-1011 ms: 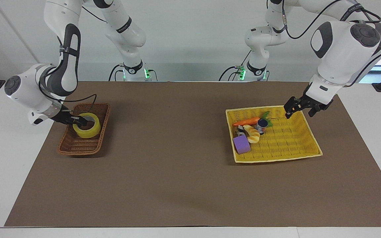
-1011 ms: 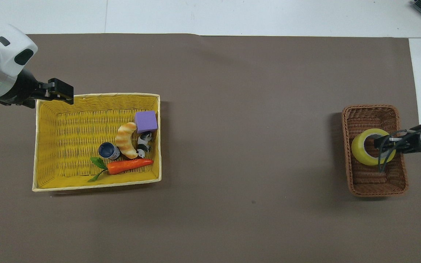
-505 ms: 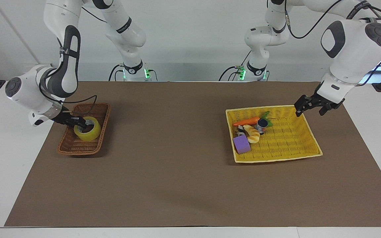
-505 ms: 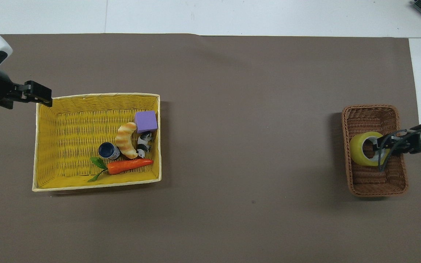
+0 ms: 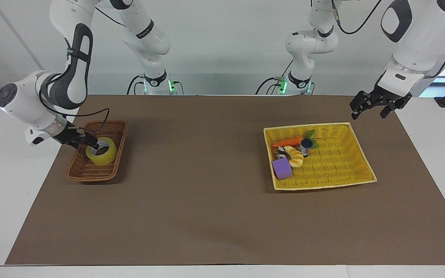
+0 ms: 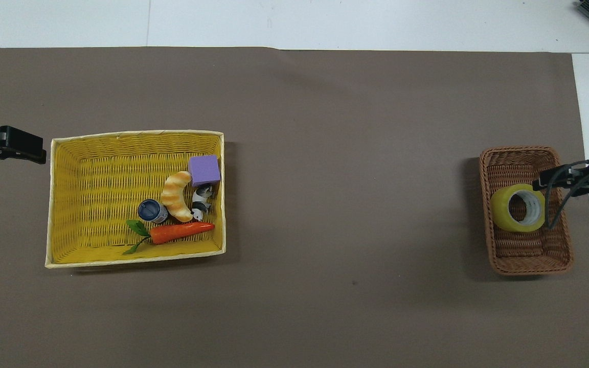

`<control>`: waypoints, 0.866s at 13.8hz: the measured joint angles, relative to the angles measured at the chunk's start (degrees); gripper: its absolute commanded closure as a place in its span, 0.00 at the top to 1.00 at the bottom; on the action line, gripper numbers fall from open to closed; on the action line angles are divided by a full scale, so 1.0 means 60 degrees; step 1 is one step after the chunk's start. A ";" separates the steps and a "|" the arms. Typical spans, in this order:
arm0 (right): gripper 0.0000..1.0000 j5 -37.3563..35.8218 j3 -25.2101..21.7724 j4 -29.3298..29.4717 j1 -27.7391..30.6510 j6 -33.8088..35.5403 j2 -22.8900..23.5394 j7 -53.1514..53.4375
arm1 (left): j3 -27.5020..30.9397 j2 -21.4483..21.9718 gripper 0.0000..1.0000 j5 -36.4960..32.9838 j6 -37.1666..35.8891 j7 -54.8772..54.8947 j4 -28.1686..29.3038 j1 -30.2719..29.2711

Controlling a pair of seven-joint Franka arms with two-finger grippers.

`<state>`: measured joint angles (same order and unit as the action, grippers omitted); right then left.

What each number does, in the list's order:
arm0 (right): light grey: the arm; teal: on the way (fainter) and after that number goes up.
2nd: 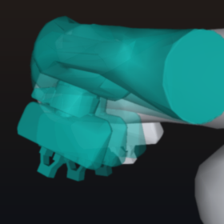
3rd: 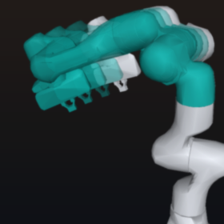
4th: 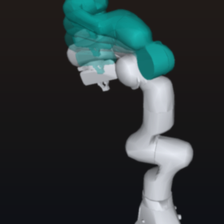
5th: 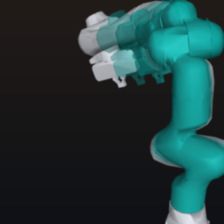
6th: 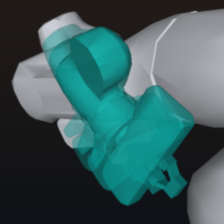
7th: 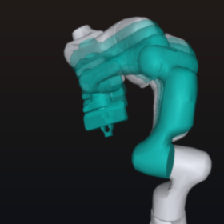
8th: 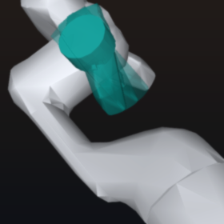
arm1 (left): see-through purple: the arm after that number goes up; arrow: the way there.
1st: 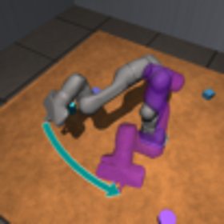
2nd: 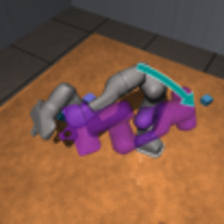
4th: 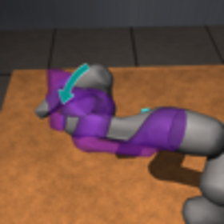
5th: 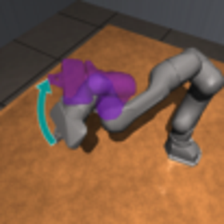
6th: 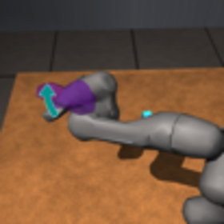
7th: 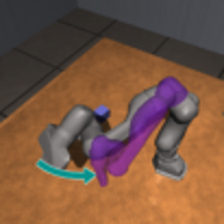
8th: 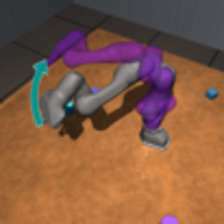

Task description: Move tape to another basket

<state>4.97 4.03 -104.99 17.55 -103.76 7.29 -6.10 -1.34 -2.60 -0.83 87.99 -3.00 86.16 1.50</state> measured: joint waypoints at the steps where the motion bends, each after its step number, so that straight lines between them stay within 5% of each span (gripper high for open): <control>1: 1.00 -0.0056 0.0008 -0.0002 -0.0306 0.0150 -0.0181 0.0420 | 0.0029 0.0000 1.00 0.0000 -0.0009 0.0000 0.0015 -0.0002; 7: 1.00 -0.0551 0.0070 -0.0035 -0.2353 0.0831 -0.1083 0.3134 | 0.0128 0.0049 1.00 0.0777 0.0015 0.0770 0.0002 -0.0146; 12: 1.00 -0.0571 0.0147 0.0099 -0.3343 0.0830 -0.1604 0.4501 | 0.0121 0.0164 1.00 0.0347 -0.0246 0.1169 -0.0007 -0.0179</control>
<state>1.54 4.92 -104.39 -2.51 -98.77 -2.34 20.91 -0.61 -1.61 1.25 86.51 4.01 86.12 0.42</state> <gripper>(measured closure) 0.000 0.000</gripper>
